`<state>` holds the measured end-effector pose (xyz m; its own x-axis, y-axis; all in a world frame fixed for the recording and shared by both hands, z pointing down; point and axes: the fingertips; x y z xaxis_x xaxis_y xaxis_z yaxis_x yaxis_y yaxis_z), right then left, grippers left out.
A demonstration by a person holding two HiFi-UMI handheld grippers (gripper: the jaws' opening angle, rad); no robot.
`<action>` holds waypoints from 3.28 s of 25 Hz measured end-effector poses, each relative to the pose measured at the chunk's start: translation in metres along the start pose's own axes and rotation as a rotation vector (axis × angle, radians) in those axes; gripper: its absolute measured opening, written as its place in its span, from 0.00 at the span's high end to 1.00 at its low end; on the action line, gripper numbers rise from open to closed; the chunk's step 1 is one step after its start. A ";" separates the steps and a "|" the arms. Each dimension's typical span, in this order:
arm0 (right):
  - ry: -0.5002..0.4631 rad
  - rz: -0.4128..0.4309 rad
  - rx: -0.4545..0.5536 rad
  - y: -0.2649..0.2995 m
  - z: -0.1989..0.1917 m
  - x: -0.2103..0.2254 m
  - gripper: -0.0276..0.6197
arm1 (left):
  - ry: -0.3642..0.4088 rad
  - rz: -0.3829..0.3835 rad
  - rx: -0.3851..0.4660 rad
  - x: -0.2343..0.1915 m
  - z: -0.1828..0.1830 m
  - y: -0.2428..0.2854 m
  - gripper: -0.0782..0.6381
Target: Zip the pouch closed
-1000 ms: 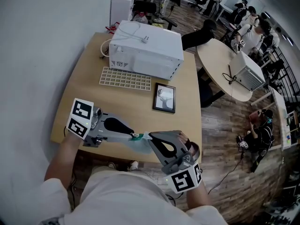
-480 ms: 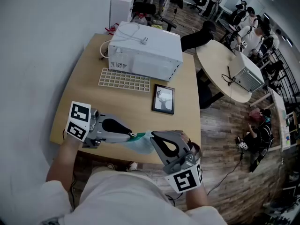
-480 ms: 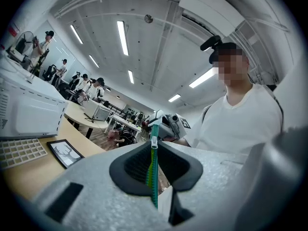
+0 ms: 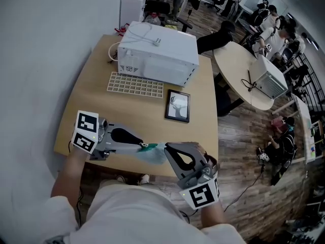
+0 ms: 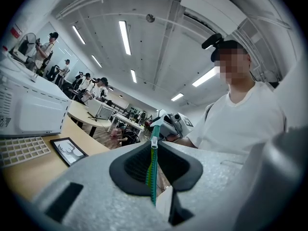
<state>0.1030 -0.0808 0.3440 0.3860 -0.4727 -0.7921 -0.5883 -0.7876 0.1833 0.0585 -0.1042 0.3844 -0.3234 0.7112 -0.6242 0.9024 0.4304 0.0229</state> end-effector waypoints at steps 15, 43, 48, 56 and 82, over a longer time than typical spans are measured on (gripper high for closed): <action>-0.012 -0.004 -0.008 -0.005 -0.001 0.002 0.95 | 0.013 0.034 -0.034 -0.001 -0.001 0.000 0.82; 0.023 -0.098 -0.018 -0.002 -0.008 0.029 0.95 | 0.002 0.100 -0.007 -0.012 -0.002 -0.037 0.82; 0.050 -0.113 -0.039 -0.007 -0.017 0.032 0.95 | -0.007 0.115 -0.004 -0.016 -0.005 -0.039 0.82; 0.064 -0.119 -0.051 -0.009 -0.025 0.030 0.95 | -0.003 0.122 0.014 -0.018 -0.004 -0.041 0.82; 0.132 -0.213 -0.084 -0.026 -0.049 0.055 0.95 | -0.037 0.264 0.059 -0.042 -0.022 -0.072 0.88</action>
<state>0.1746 -0.1056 0.3246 0.5875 -0.3362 -0.7361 -0.4247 -0.9024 0.0731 0.0005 -0.1525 0.4262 -0.0647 0.7733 -0.6308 0.9695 0.1986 0.1440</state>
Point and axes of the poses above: the fingertips, and each gripper's own axes: y forward along the fingers, x to its right, z out of its top, and after that the axes turned 14 degrees about -y, right-handed
